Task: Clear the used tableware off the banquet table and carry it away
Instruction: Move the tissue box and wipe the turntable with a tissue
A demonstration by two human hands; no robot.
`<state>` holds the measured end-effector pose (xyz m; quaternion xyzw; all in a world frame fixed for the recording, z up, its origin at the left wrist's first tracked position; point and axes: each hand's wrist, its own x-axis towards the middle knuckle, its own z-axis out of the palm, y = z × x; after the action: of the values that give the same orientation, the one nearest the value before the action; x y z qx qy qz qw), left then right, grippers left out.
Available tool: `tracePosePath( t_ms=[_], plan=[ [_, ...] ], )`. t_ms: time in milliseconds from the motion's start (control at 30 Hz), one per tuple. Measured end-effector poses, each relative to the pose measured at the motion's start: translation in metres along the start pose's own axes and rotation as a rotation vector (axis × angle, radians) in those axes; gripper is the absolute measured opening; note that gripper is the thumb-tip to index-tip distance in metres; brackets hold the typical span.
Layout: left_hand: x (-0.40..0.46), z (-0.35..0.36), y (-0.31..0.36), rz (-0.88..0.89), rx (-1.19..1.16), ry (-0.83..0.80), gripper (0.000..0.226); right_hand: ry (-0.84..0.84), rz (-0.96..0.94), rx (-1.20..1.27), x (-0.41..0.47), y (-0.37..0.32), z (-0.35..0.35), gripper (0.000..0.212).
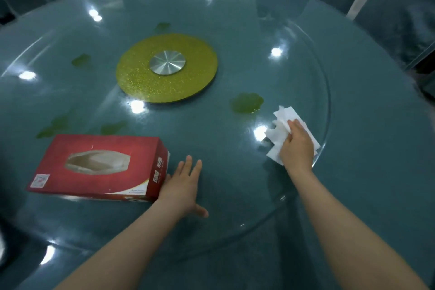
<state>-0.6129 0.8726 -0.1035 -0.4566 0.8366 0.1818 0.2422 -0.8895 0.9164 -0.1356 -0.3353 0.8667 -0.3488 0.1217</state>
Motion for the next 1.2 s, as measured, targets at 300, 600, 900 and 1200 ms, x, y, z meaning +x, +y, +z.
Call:
tracePosePath(
  t_ms=[300,600,900,1200],
  plan=[
    [0.016,-0.035,-0.01,-0.13,0.088,0.156,0.11,-0.474,-0.52,-0.377,-0.044,-0.003,0.04,0.071],
    [0.058,-0.041,-0.046,-0.212,0.134,-0.023,0.147,-0.197,-0.125,-0.269,0.04,-0.002,0.03,0.055],
    [0.057,-0.036,-0.05,-0.223,0.186,0.007,0.149,-0.401,-0.251,-0.284,0.063,-0.079,0.094,0.055],
    [0.05,-0.04,-0.044,-0.23,0.174,0.02,0.146,-0.623,-0.545,-0.226,0.008,-0.111,0.128,0.059]
  ],
)
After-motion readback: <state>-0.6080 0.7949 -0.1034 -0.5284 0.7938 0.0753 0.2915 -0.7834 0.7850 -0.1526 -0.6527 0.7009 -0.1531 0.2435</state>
